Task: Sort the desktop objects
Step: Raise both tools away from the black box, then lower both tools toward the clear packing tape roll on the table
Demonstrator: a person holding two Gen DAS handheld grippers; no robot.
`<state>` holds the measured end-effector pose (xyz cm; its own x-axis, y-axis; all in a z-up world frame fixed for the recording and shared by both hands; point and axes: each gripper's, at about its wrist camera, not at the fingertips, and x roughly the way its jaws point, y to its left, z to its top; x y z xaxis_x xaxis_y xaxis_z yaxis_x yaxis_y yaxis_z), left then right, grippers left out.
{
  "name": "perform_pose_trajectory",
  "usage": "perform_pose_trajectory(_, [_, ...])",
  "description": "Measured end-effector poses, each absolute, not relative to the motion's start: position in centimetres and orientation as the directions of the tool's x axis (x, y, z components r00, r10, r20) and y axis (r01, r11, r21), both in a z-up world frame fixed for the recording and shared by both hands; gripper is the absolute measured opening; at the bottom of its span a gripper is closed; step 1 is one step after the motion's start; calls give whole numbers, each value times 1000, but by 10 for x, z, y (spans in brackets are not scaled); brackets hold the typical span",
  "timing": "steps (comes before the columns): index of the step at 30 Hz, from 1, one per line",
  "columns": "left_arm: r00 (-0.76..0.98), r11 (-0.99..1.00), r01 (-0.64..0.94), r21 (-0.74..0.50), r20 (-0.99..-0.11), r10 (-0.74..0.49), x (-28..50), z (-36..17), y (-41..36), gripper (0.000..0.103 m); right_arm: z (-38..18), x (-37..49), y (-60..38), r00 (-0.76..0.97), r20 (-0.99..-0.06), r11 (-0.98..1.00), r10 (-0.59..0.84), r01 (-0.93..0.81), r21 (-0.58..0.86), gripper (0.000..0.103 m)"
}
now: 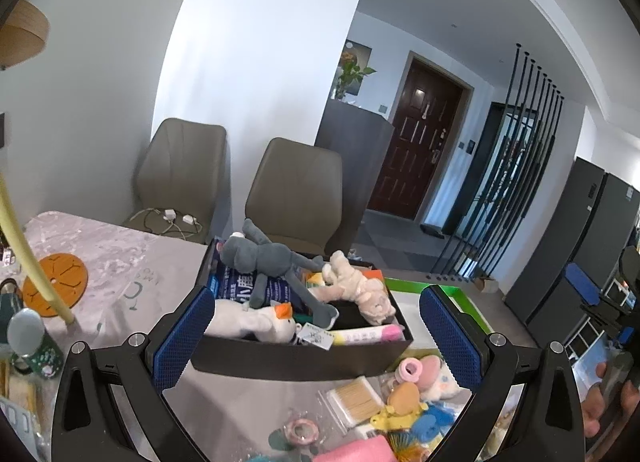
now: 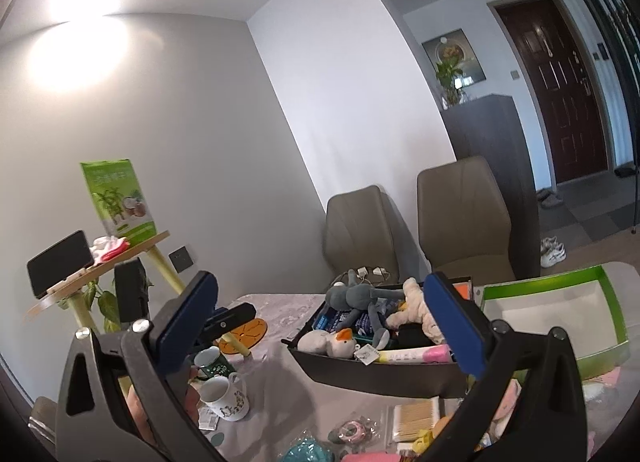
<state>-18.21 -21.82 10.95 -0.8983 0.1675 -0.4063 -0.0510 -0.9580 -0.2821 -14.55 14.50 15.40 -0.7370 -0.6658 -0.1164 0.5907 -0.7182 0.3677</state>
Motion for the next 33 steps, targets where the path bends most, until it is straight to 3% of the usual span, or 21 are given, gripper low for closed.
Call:
perform_pose_trajectory(3, [-903,-961,-62,-270,-395,169,-165,115,-213,102,157,-125,150,-746,-104,-728,-658,595,341,103])
perform_pose_trajectory(5, [-901,-965,-75,-253,-397,174,-154,118,-208,102,162,-106,147,-789,-89,-781,-607,573,249,103])
perform_pose_trajectory(7, [-901,-971,-83,-226,-399,170,-142,121,-203,102,168,-77,142,-828,-33,-824,-559,551,132,103])
perform_pose_trajectory(9, [-906,-975,-82,-205,-392,158,-128,125,-199,102,170,-57,142,-799,14,-795,-601,599,96,103])
perform_pose_trajectory(13, [-918,-977,-84,-198,-366,153,-99,131,-197,102,166,-49,140,-748,-63,-748,-661,650,134,103])
perform_pose_trajectory(17, [-938,-982,-66,-178,-323,122,-57,102,-192,102,161,-22,132,-787,-88,-791,-611,610,36,103])
perform_pose_trajectory(20, [-920,-982,-37,-183,-378,105,-37,68,-192,102,126,2,139,-795,-67,-797,-603,602,39,103])
perform_pose_trajectory(23, [-886,-983,-32,-181,-449,112,-24,42,-192,102,87,1,146,-741,-186,-764,-645,629,145,103])
perform_pose_trajectory(28, [-833,-986,-9,-165,-544,98,-8,10,-186,102,58,14,154,-740,-248,-780,-625,603,168,103])
perform_pose_trajectory(33, [-798,-983,-36,-181,-587,137,4,-14,-172,102,29,30,154,-696,-309,-758,-648,626,182,102])
